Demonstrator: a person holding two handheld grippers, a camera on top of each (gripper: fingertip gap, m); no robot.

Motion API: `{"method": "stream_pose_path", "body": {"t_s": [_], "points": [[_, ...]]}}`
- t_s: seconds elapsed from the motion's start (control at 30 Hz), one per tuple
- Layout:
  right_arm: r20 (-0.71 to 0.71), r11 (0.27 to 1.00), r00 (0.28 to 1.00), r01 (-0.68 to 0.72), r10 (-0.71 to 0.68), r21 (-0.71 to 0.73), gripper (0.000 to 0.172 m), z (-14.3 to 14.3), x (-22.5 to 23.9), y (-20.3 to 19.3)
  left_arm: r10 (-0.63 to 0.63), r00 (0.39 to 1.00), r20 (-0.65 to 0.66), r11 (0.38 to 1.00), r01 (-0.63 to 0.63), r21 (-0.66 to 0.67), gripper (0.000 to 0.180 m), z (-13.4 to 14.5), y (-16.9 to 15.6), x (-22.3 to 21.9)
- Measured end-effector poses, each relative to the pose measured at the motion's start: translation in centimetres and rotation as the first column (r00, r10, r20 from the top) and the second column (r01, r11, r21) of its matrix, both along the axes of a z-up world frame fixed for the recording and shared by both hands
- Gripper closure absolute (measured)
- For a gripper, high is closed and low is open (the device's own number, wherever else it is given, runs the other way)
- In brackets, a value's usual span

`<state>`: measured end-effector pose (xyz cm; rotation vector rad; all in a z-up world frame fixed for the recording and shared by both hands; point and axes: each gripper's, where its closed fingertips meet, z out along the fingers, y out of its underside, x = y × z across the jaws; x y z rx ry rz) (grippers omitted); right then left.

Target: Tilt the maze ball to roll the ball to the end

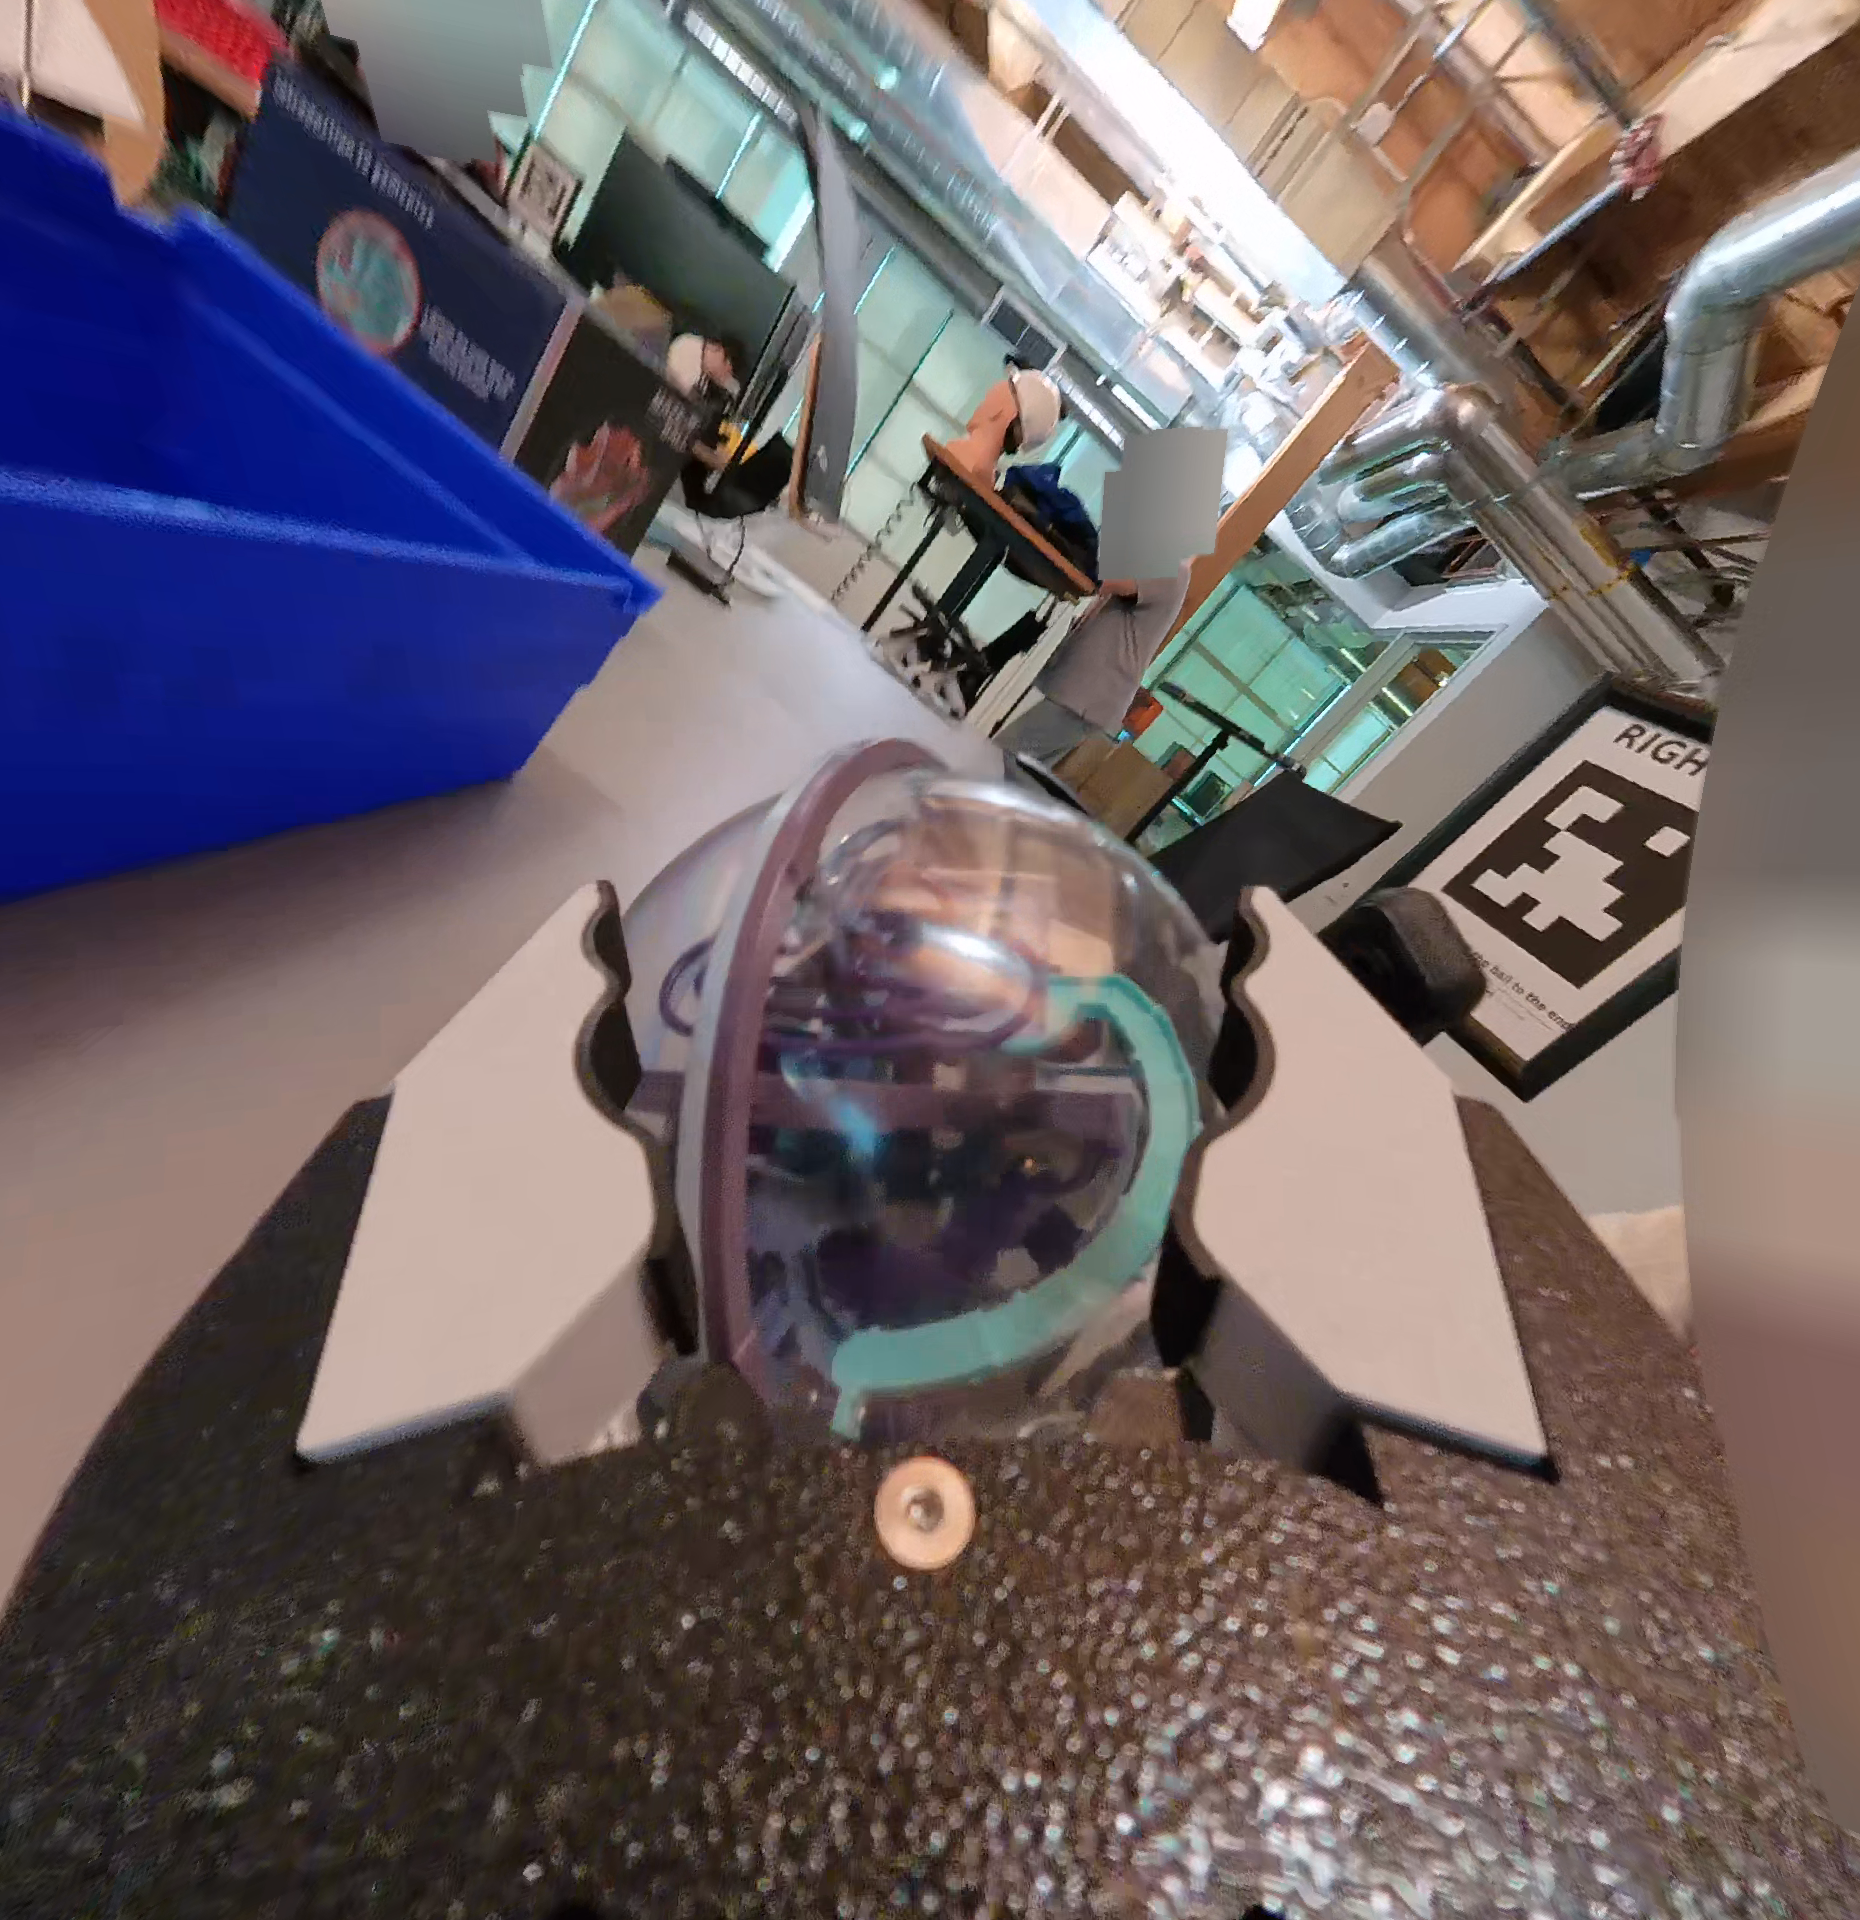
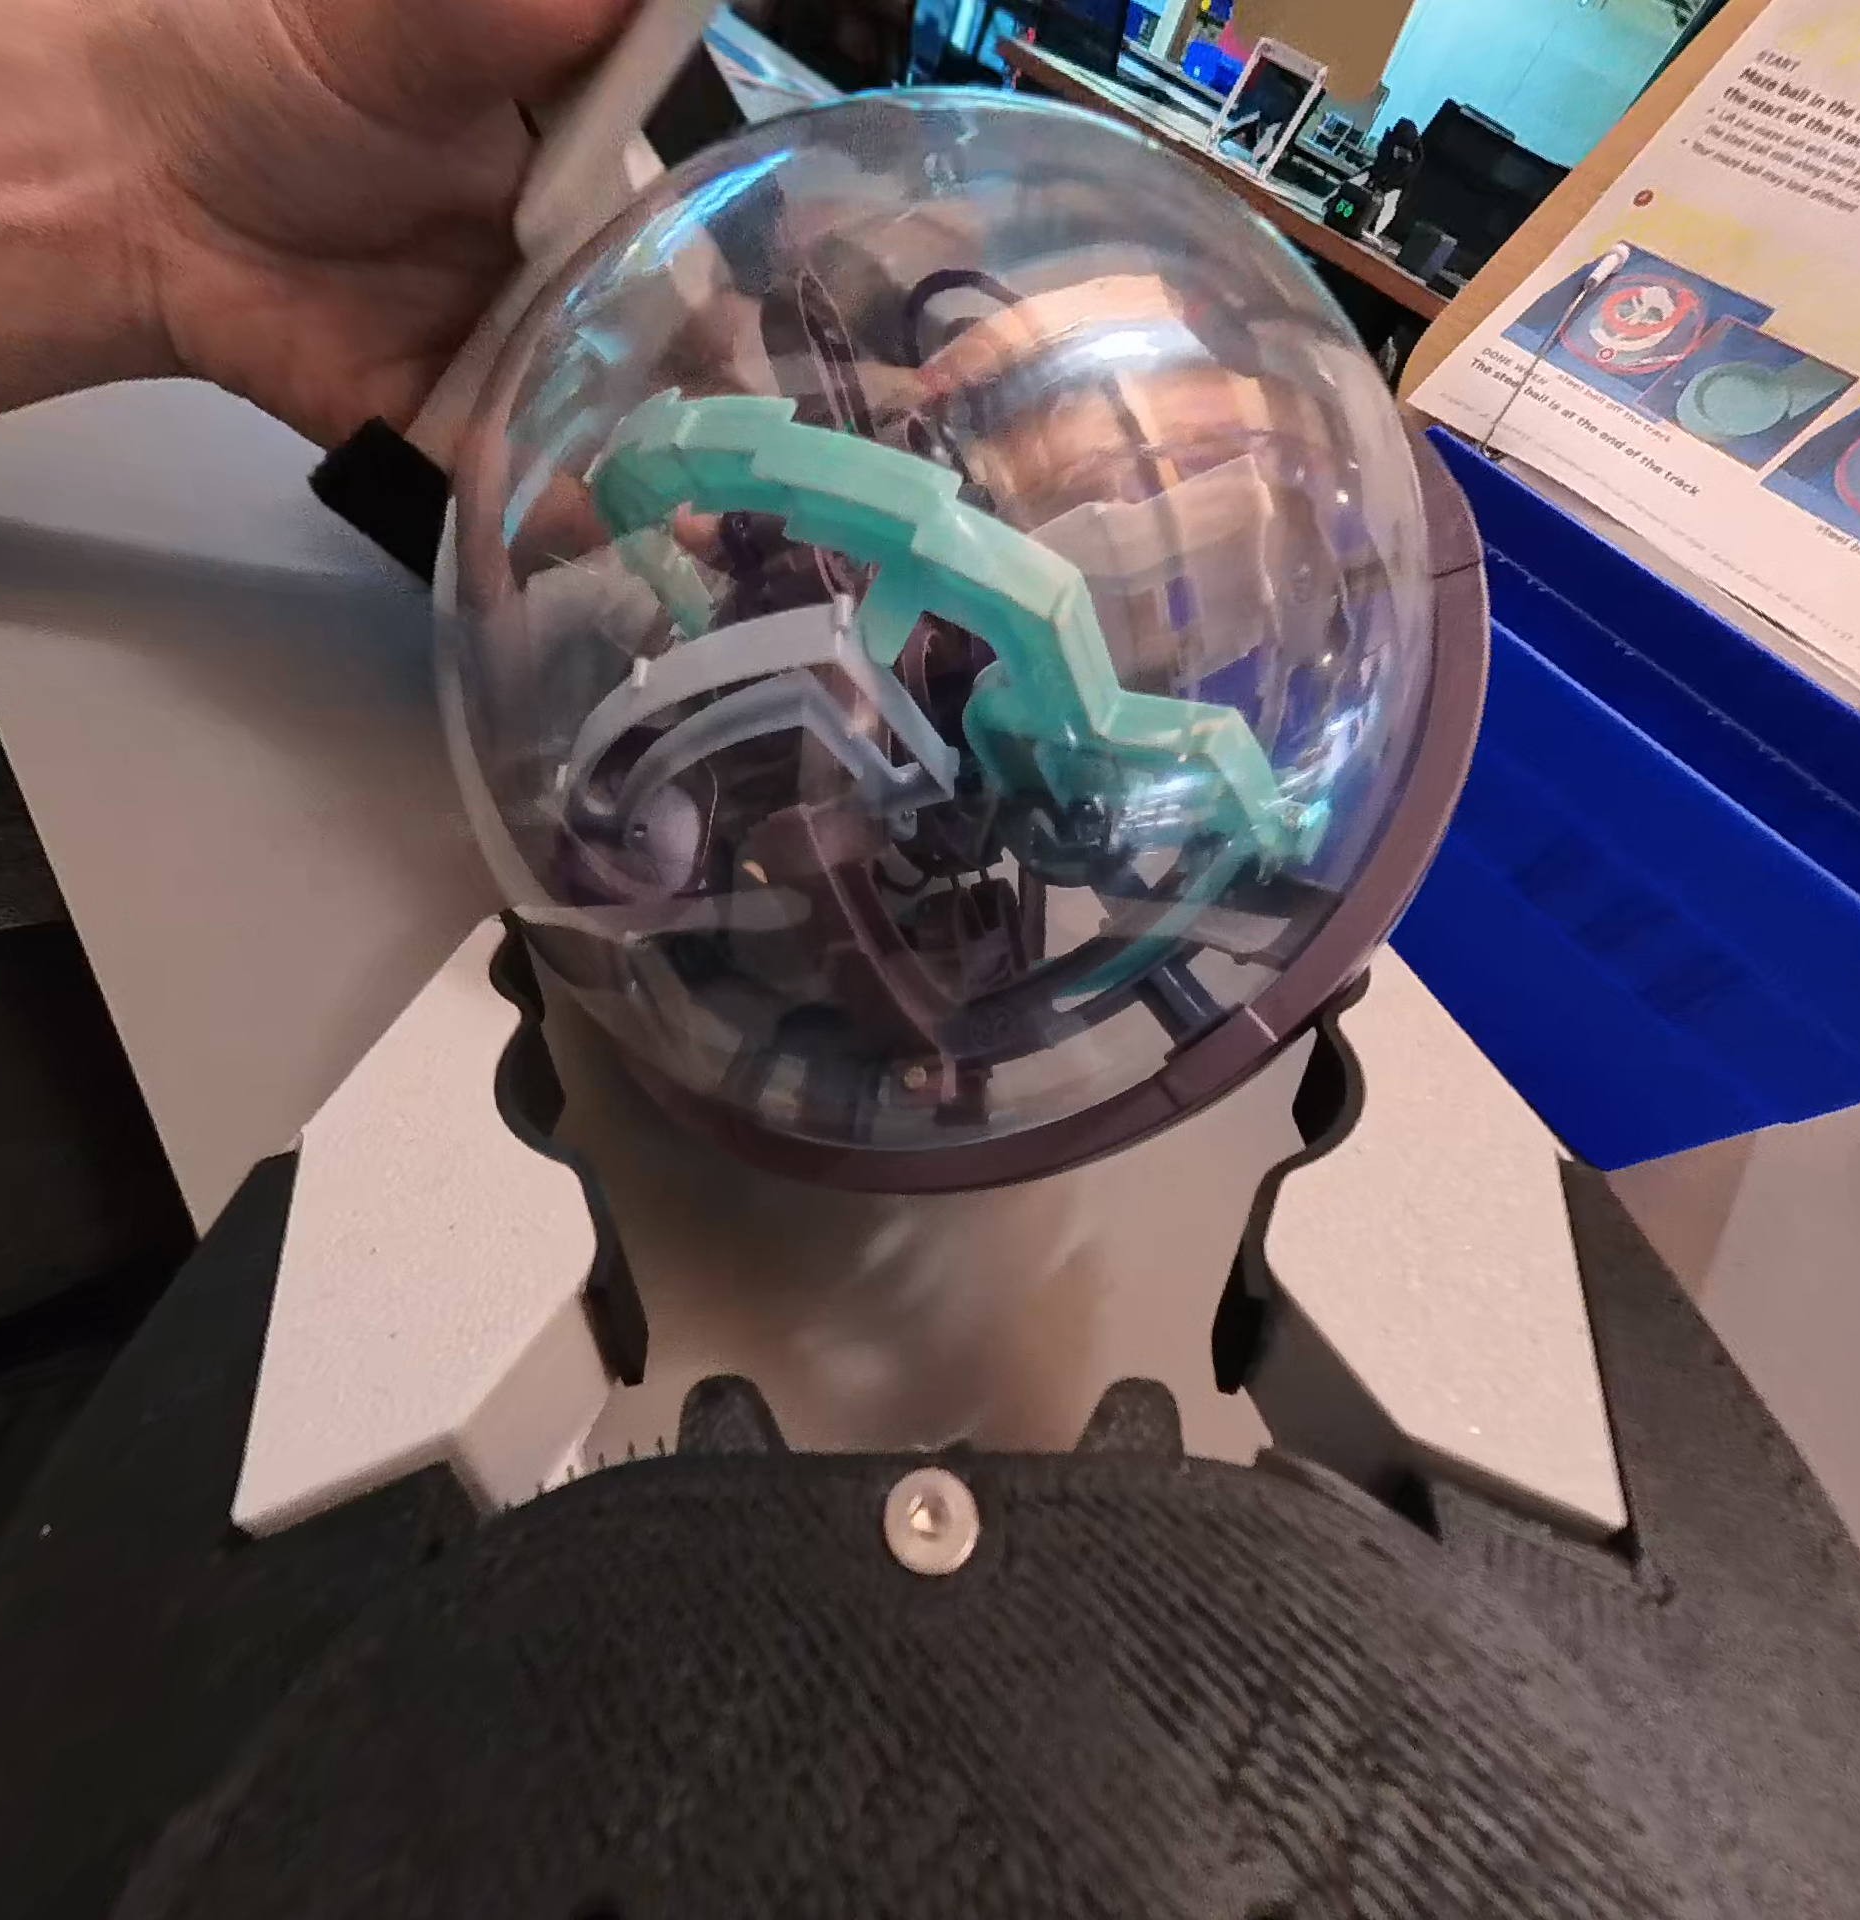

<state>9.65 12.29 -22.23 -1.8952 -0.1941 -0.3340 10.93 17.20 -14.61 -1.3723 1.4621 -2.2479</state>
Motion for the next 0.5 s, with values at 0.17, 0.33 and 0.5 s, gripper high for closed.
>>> {"method": "stream_pose_path", "body": {"t_s": [0.17,0.33,0.5], "points": [[-0.001,1.000,1.000,0.010,-0.010,-0.002,0.029,0.0,0.2,0.0,-0.031,0.984,0.174,0.994,0.012,0.109,0.064,2.0,0.0,-1.8],[-0.001,1.000,1.000,0.005,-0.005,0.007,0.031,0.1,0.2,0.0,-0.084,0.972,0.218,0.889,-0.026,0.457,0.042,-0.7,-1.1,-2.7],[0.011,1.000,1.000,-0.005,0.005,0.005,0.029,0.1,0.1,0.1,-0.084,0.994,0.068,0.864,0.039,0.501,0.030,-3.6,-2.6,-1.4]]}}
